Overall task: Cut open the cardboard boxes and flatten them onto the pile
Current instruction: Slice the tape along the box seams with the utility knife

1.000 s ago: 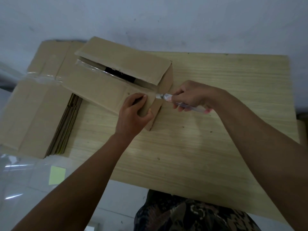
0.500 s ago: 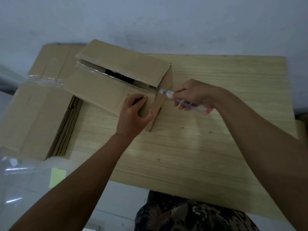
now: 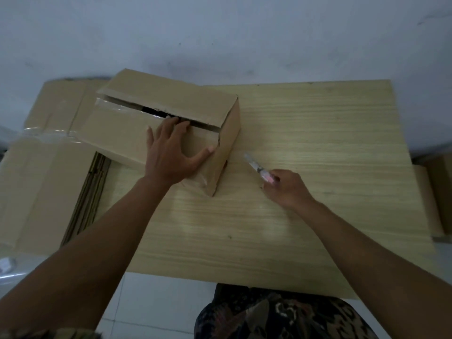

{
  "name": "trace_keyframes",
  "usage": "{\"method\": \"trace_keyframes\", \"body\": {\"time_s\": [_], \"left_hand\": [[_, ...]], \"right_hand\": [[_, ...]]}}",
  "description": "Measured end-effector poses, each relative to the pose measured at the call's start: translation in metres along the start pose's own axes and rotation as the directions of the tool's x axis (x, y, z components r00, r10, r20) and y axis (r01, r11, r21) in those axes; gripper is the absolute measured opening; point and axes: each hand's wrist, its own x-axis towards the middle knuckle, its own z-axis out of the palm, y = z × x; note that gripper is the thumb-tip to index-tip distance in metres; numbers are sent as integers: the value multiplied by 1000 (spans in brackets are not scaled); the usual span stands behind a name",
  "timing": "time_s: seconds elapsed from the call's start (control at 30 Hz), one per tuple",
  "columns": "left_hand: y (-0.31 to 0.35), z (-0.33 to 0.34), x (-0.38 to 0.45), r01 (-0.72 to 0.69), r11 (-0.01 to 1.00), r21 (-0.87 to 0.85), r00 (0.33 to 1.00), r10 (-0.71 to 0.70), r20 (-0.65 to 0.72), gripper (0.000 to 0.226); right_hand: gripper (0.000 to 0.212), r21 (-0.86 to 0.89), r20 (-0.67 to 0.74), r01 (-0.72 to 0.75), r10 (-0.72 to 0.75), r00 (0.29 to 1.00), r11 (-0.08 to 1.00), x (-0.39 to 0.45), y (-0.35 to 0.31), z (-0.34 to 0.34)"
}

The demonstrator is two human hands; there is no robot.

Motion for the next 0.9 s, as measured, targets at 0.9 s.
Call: {"method": "trace_keyframes", "body": {"time_s": [0.9], "left_hand": [[-47, -80, -35, -433, 892, -131, 881, 388, -272, 57]], "right_hand": [[66, -321, -274, 424, -511, 815, 847, 18, -164, 18]]}}
